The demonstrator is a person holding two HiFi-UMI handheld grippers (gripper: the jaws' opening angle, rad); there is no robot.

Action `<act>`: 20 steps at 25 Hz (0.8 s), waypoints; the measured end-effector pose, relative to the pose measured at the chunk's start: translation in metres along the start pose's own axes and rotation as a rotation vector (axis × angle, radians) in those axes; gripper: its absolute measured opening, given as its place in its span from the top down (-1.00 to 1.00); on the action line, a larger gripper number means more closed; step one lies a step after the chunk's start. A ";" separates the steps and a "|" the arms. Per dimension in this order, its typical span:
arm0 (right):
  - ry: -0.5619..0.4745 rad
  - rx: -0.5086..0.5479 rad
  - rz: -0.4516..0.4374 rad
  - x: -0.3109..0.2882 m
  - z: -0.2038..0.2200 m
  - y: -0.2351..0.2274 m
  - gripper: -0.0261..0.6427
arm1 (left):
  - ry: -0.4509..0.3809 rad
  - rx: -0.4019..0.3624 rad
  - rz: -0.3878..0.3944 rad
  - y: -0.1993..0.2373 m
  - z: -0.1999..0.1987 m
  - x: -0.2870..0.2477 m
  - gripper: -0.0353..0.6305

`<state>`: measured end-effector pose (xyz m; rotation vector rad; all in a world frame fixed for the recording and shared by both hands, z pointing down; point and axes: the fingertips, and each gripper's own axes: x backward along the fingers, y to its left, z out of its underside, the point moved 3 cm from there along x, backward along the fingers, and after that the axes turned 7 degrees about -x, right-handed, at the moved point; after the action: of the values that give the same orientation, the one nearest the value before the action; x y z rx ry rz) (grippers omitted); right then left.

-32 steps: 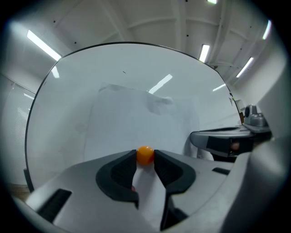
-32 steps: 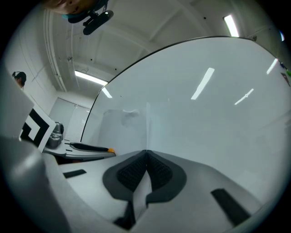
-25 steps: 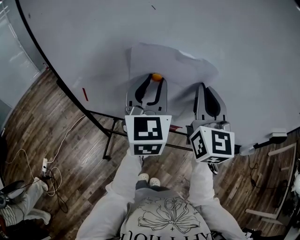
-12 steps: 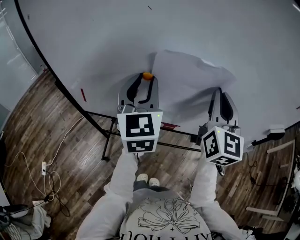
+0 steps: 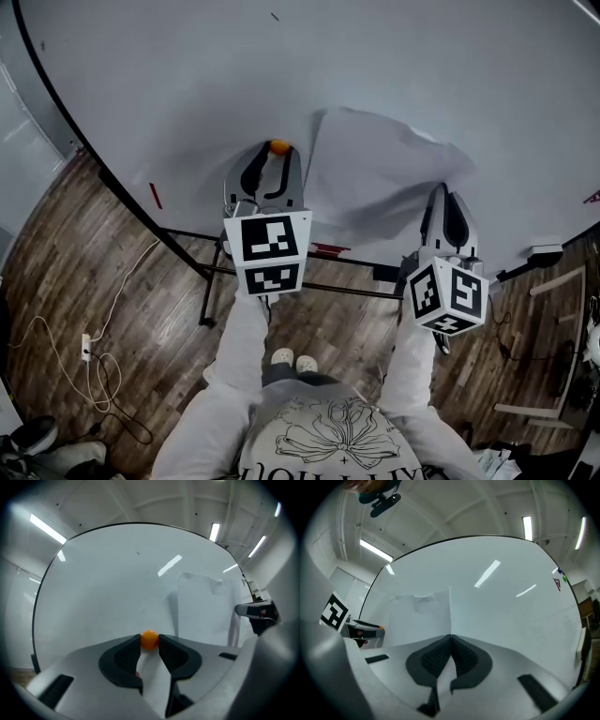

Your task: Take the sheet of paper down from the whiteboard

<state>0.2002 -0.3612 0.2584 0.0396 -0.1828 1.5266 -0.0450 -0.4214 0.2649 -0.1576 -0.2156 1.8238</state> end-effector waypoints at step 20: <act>-0.047 0.021 0.005 0.030 -0.020 0.000 0.92 | -0.037 -0.008 0.005 -0.007 -0.003 0.030 0.54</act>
<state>0.2033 -0.3285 0.2428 0.0914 -0.2045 1.5332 -0.0459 -0.3908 0.2639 -0.1300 -0.2494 1.8318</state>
